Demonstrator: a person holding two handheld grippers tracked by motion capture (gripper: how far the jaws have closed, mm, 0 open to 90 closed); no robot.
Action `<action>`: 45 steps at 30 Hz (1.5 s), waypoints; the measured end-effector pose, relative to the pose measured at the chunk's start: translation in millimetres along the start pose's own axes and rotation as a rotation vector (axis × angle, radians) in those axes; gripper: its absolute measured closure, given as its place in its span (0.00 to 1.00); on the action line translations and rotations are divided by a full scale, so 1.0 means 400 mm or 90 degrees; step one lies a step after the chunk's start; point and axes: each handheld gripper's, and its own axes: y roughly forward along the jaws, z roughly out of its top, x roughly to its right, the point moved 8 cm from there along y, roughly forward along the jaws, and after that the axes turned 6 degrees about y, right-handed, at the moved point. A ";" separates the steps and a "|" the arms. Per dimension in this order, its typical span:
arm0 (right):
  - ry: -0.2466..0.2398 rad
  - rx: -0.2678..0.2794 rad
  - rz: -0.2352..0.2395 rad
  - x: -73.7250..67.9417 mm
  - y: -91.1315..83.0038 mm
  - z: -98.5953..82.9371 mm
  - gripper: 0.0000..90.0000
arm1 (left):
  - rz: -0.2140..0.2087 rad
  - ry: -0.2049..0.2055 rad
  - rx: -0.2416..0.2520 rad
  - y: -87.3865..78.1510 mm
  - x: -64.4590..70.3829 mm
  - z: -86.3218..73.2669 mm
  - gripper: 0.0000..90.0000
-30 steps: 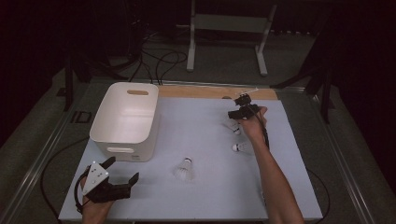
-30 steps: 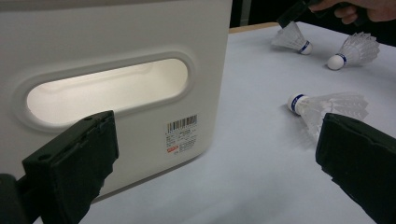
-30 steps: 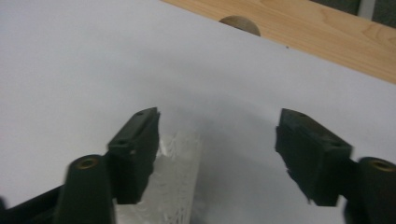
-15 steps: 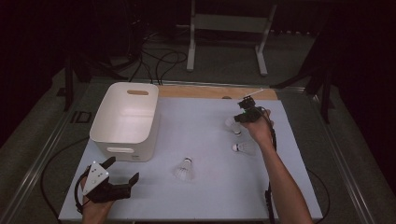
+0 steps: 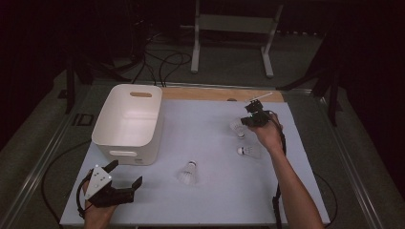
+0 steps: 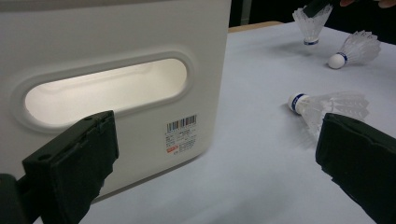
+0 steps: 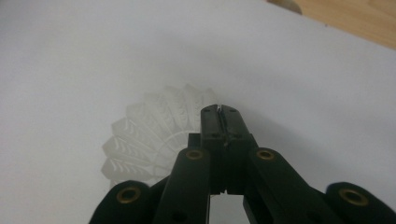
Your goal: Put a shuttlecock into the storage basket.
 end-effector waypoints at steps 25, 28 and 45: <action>-0.014 0.093 0.017 -0.033 -0.050 0.044 1.00 | 0.002 0.000 0.002 -0.001 -0.001 0.000 0.00; -0.015 0.101 0.020 -0.037 -0.055 0.049 1.00 | 0.002 0.000 0.002 0.000 -0.001 0.000 0.00; -0.017 0.135 0.043 -0.067 -0.086 0.072 1.00 | 0.002 0.000 0.003 -0.001 -0.002 0.001 0.00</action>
